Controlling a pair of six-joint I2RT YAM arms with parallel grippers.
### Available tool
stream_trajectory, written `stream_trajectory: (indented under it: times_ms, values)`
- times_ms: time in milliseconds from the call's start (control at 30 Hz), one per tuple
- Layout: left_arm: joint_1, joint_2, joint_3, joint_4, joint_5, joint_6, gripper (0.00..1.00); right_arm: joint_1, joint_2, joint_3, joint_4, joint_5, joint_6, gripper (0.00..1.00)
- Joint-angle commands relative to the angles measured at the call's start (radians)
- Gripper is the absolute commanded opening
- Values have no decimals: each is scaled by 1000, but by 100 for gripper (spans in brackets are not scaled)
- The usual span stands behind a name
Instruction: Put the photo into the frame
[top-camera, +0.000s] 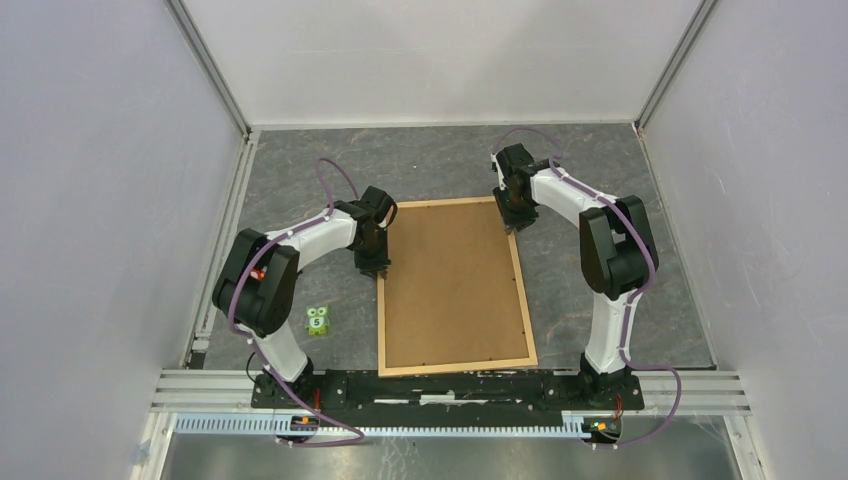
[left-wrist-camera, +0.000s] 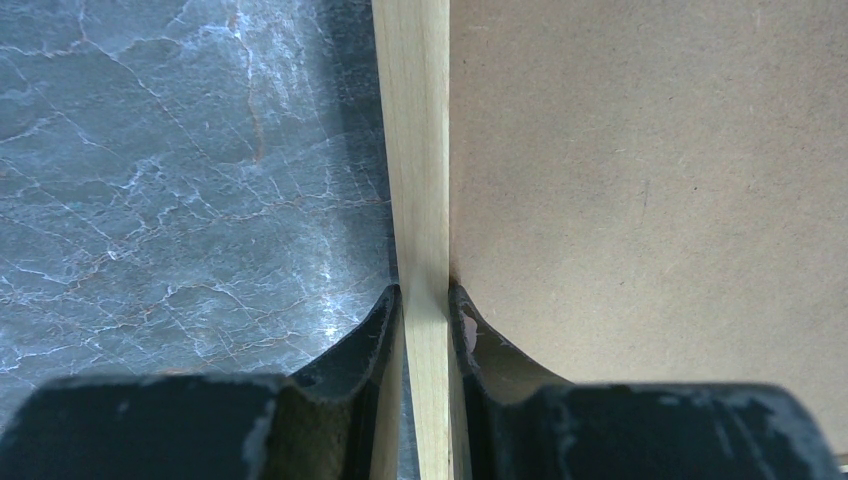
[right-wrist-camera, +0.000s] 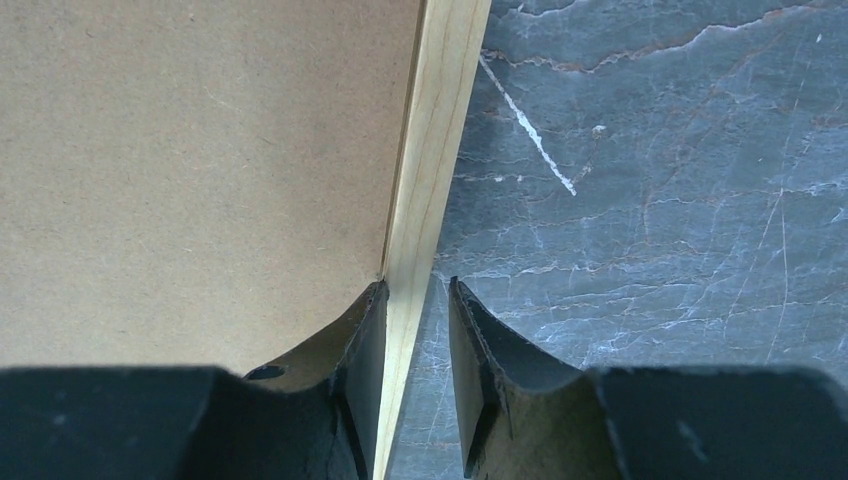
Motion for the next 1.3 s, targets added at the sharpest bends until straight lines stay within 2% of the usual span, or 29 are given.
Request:
stream_trajectory:
  times_ms: [0, 367, 700, 933, 1267]
  values:
    - [-11, 20, -34, -37, -56, 53, 22, 2, 16, 28, 11, 23, -10, 34]
    - [-11, 18, -36, -39, -57, 53, 22, 3, 34, 3, 14, 35, -6, 31]
    - [-11, 17, -36, -39, -57, 53, 22, 3, 70, -46, 17, 157, -3, 30]
    - [-11, 14, -37, -38, -56, 52, 22, 2, 104, -142, 77, 207, 1, 30]
    - [-11, 9, -39, -38, -59, 54, 22, 0, 148, -173, 119, 105, 3, 33]
